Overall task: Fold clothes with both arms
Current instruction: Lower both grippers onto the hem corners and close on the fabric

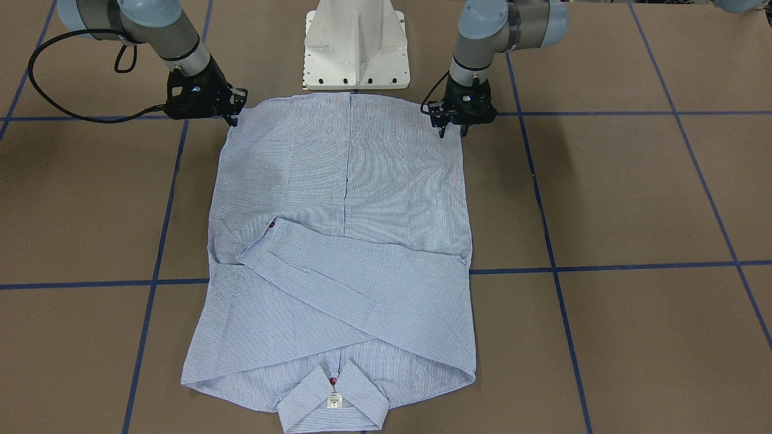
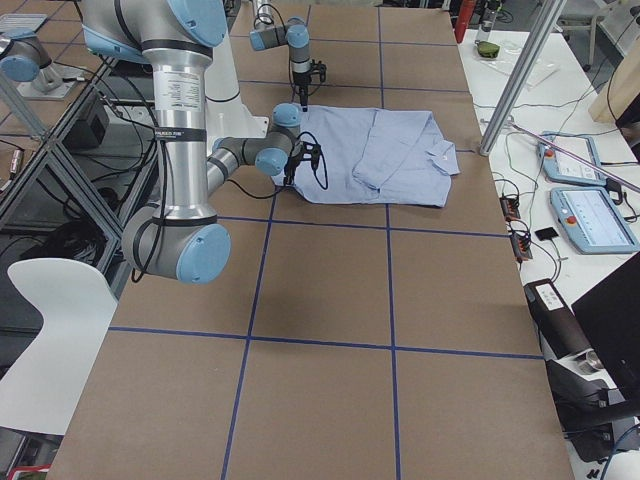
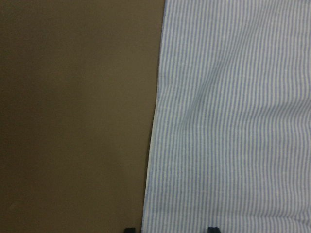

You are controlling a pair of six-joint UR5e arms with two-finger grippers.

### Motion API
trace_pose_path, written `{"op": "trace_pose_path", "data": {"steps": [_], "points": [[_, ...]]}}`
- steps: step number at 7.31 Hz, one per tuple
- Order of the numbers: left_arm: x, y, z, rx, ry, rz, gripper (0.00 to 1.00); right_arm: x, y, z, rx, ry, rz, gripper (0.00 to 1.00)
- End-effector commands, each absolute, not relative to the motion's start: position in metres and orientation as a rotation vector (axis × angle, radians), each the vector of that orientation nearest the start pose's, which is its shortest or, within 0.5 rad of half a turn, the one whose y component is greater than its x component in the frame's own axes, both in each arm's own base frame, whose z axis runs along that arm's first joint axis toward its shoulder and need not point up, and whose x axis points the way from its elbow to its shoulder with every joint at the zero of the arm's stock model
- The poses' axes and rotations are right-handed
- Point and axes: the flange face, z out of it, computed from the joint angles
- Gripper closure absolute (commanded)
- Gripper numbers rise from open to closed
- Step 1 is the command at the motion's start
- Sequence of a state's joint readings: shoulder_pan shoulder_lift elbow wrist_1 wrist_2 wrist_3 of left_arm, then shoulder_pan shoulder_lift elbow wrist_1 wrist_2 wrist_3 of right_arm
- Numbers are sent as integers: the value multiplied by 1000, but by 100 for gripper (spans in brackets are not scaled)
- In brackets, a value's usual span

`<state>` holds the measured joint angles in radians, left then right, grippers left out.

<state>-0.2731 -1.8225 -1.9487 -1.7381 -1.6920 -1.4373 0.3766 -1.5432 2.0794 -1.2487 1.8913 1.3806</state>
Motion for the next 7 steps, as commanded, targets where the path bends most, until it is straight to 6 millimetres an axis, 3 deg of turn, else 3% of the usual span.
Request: {"op": "trace_pose_path", "data": {"steps": [1, 7], "points": [[510, -269, 341, 48, 802, -84, 51, -413, -274, 374, -50, -898, 39, 100], [510, -269, 341, 46, 802, -85, 67, -412, -275, 375, -51, -897, 41, 100]]}}
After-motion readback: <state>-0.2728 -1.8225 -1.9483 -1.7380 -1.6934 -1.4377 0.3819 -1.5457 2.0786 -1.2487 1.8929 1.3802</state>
